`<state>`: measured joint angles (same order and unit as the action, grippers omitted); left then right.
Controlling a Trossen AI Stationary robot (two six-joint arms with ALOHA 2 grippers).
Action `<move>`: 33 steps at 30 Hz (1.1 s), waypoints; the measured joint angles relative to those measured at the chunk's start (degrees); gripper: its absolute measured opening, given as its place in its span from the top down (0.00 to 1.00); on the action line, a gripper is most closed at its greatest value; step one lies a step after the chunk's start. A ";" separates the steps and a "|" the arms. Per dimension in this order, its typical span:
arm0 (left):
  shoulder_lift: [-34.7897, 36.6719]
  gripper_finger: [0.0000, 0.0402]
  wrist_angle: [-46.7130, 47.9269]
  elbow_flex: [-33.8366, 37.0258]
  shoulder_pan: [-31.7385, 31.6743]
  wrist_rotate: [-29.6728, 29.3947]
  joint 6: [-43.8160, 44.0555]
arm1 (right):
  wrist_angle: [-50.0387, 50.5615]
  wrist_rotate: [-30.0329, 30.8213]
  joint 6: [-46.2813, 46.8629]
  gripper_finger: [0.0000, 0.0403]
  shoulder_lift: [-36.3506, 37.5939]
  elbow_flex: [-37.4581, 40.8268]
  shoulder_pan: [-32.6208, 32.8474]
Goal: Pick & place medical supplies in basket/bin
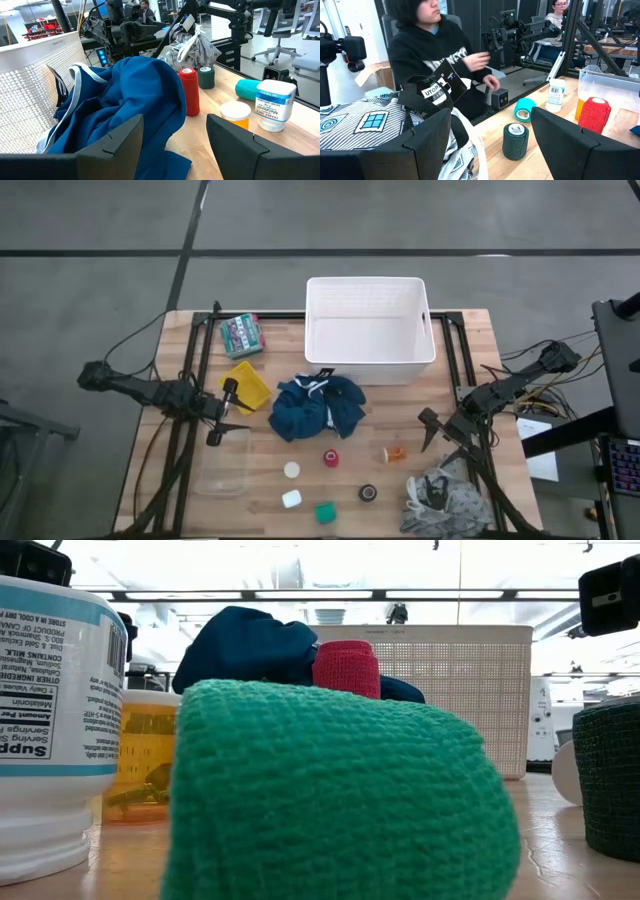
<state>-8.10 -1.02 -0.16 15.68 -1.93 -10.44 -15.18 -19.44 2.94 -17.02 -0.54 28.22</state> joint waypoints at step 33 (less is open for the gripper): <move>0.02 0.44 -0.93 -0.21 0.02 1.75 9.37 | -0.02 -0.02 0.00 0.33 0.00 0.00 -0.02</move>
<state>-8.08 -1.95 -0.37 15.70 -0.18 -1.06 -15.20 -19.46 2.94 -17.02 -0.54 28.21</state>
